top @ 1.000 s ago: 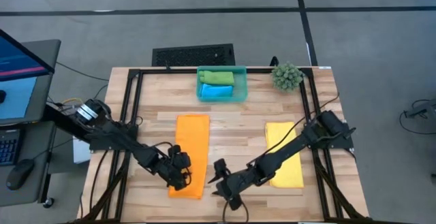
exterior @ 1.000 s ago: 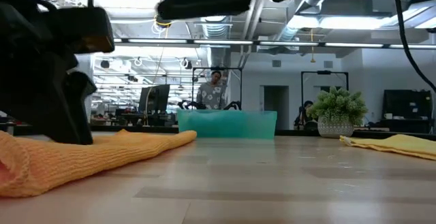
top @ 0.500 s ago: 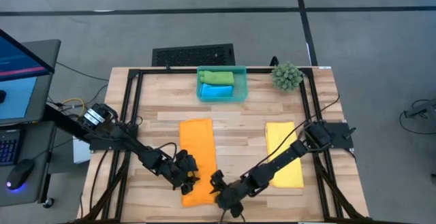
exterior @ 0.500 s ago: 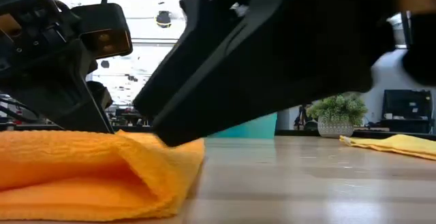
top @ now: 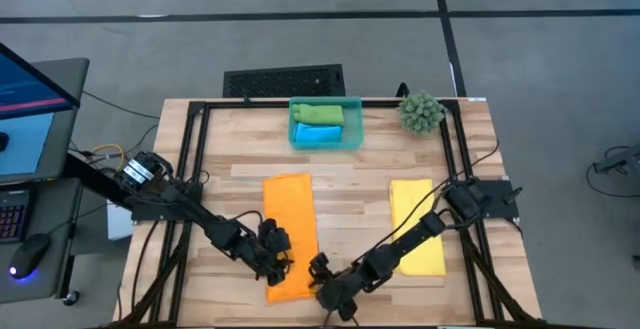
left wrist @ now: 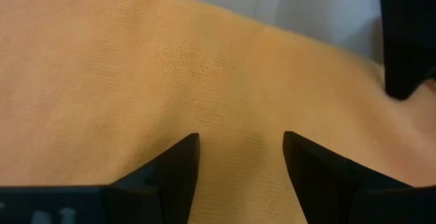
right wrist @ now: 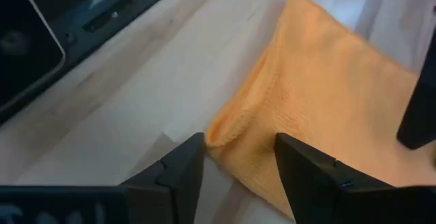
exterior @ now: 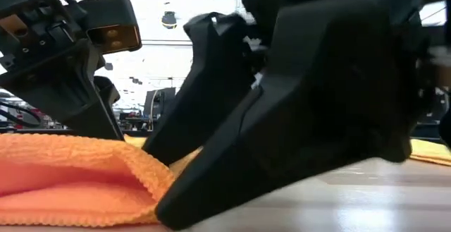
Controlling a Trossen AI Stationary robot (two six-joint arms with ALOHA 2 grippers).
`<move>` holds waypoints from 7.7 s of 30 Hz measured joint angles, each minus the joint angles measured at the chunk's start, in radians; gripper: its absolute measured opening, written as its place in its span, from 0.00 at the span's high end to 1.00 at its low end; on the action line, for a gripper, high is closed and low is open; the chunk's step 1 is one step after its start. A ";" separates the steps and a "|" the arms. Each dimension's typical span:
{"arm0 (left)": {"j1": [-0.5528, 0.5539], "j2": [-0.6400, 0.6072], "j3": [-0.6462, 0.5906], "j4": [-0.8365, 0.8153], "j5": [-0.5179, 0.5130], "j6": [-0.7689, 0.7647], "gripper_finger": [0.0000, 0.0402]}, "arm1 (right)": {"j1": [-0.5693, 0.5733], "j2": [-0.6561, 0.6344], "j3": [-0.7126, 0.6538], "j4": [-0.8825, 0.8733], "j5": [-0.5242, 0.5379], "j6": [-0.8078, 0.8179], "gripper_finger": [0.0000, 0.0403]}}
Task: Roll microfiber towels into tight, uniform cylinder then place into a basket
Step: Roll the orange towel
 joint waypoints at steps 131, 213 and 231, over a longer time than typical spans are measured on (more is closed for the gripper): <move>-0.274 -0.165 0.258 -1.081 -0.462 -0.508 0.49 | -0.411 -0.205 0.116 -0.404 0.204 0.261 0.46; -0.025 -0.042 -0.037 -0.277 -0.197 0.123 0.49 | -0.306 -0.095 -0.058 -0.234 -0.082 0.242 0.69; -0.091 -0.109 -0.041 -0.320 -0.165 0.156 0.49 | -0.249 -0.086 -0.058 -0.213 -0.120 0.490 0.95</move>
